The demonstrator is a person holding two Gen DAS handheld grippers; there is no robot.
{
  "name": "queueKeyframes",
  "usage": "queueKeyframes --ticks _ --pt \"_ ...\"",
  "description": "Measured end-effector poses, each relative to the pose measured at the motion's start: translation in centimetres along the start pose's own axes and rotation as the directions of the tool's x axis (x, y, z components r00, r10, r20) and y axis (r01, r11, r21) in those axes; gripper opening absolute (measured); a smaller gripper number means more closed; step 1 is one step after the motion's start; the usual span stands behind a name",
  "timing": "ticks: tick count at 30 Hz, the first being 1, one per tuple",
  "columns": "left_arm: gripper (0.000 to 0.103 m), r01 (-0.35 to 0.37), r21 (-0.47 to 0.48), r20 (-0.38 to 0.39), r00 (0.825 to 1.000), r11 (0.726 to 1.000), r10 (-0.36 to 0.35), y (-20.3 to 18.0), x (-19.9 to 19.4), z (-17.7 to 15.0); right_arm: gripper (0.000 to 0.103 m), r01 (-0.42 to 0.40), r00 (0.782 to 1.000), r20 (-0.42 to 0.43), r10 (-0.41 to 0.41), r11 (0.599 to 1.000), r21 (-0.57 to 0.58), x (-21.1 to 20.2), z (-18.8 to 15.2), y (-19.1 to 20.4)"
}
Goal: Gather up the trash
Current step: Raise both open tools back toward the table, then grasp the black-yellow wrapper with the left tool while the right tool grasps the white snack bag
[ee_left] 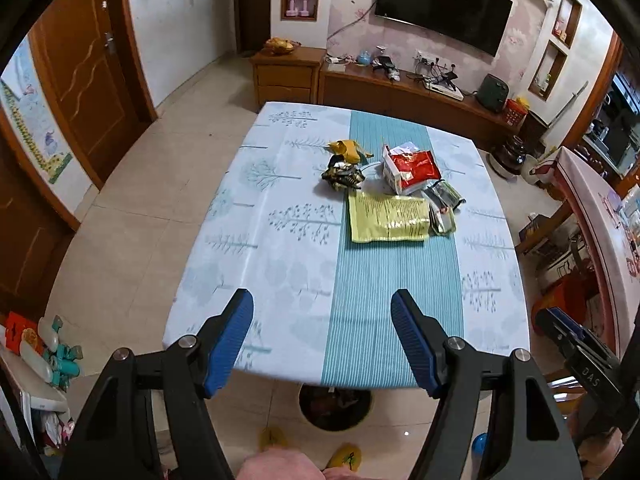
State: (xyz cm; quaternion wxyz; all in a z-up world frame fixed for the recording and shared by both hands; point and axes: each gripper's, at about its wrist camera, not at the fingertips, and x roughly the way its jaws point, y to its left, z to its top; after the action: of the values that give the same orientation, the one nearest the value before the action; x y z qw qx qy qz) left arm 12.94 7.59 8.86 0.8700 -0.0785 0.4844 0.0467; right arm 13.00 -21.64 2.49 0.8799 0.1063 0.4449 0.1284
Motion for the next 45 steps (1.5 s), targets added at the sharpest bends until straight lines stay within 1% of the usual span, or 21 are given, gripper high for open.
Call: queueKeyframes --ticks 1,5,10,13,14,15,18,22,25,26,28,31,33,34,35,36,37,38,41,43,45 --pt "0.07 0.003 0.007 -0.005 1.0 1.0 -0.003 0.0 0.8 0.3 0.05 0.008 1.0 -0.006 -0.008 1.0 0.005 0.7 0.5 -0.2" --pt "0.07 0.027 0.051 -0.043 0.999 0.998 -0.024 0.1 5.8 3.9 0.05 0.056 0.997 -0.05 -0.053 0.996 0.063 5.2 3.1 -1.5" --pt "0.07 0.089 0.088 -0.144 0.987 0.992 -0.076 0.7 14.6 9.1 0.05 0.138 0.986 -0.114 -0.12 0.976 0.166 11.4 5.9 -3.0" --pt "0.07 0.14 0.114 -0.214 0.97 0.984 -0.113 0.8 20.2 12.5 0.05 0.176 0.978 -0.153 -0.142 0.956 0.234 15.7 7.5 -3.6" --pt "0.07 0.147 0.122 -0.224 0.967 0.982 -0.117 0.8 21.4 13.1 0.05 0.192 0.974 -0.167 -0.152 0.947 0.256 17.2 8.0 -3.9" --pt "0.07 0.157 0.138 -0.245 0.962 0.978 -0.12 0.6 23.6 14.3 0.05 0.204 0.971 -0.177 -0.159 0.94 0.275 18.5 8.5 -4.2" --pt "0.07 0.182 0.147 -0.287 0.948 0.972 -0.134 0.3 27.9 16.2 0.05 0.24 0.963 -0.197 -0.182 0.912 0.332 21.9 9.5 -5.0" --pt "0.07 0.24 0.108 -0.357 0.915 0.965 -0.188 -0.1 32.5 18.0 0.05 0.291 0.95 -0.22 -0.221 0.883 0.368 25.0 10.5 -6.2" --pt "0.07 0.266 0.09 -0.385 0.898 0.96 -0.213 -0.3 34.6 18.8 0.05 0.328 0.937 -0.246 -0.248 0.868 0.373 26.6 10.9 -6.8" --pt "0.07 0.273 0.083 -0.395 0.892 0.958 -0.22 -0.3 35.3 19.0 0.047 0.329 0.936 -0.249 -0.248 0.867 0.375 26.9 10.9 -6.9" --pt "0.07 0.294 0.069 -0.424 0.874 0.953 -0.239 -0.5 36.7 19.3 0.039 0.329 0.935 -0.26 -0.243 0.869 0.369 27.5 10.9 -6.8" --pt "0.07 0.305 0.058 -0.45 0.858 0.951 -0.247 -0.8 38.2 19.5 0.025 0.338 0.93 -0.258 -0.26 0.882 0.329 28.0 10.8 -6.1" --pt "0.07 0.307 0.05 -0.469 0.848 0.95 -0.249 -0.9 39.1 19.4 0.012 0.339 0.928 -0.261 -0.264 0.891 0.303 28.3 10.9 -5.6" --pt "0.069 0.307 0.043 -0.48 0.841 0.951 -0.25 -1.0 39.6 19.3 0.012 0.337 0.93 -0.255 -0.265 0.893 0.299 28.3 10.9 -5.4" --pt "0.066 0.311 0.035 -0.485 0.836 0.95 -0.256 -1.0 39.8 19.3 0.01 0.334 0.931 -0.254 -0.263 0.894 0.299 28.3 10.9 -5.3" --pt "0.055 0.329 0.014 -0.495 0.823 0.944 -0.279 -1.0 40.1 19.2 0.009 0.334 0.931 -0.252 -0.264 0.894 0.3 28.2 10.8 -5.2" --pt "0.05 0.346 -0.003 -0.504 0.81 0.938 -0.3 -1.0 40.1 19.0 0.009 0.335 0.932 -0.248 -0.265 0.892 0.303 28.1 10.7 -5.2" --pt "0.049 0.344 -0.009 -0.506 0.809 0.939 -0.301 -1.0 40.1 19.1 0.007 0.335 0.932 -0.244 -0.267 0.89 0.308 27.8 10.6 -5.1" --pt "0.047 0.342 -0.012 -0.488 0.818 0.94 -0.304 -0.8 39.9 19.0 0.007 0.339 0.934 -0.229 -0.274 0.881 0.33 26.8 10.4 -5.0" --pt "0.046 0.325 0.018 -0.466 0.839 0.946 -0.279 -0.8 39.1 18.9 0.007 0.333 0.938 -0.216 -0.27 0.875 0.352 26.0 10.3 -5.0" --pt "0.046 0.317 0.04 -0.448 0.853 0.947 -0.267 -0.6 38.2 18.7 0.007 0.325 0.943 -0.198 -0.268 0.872 0.366 24.9 10.3 -4.8"
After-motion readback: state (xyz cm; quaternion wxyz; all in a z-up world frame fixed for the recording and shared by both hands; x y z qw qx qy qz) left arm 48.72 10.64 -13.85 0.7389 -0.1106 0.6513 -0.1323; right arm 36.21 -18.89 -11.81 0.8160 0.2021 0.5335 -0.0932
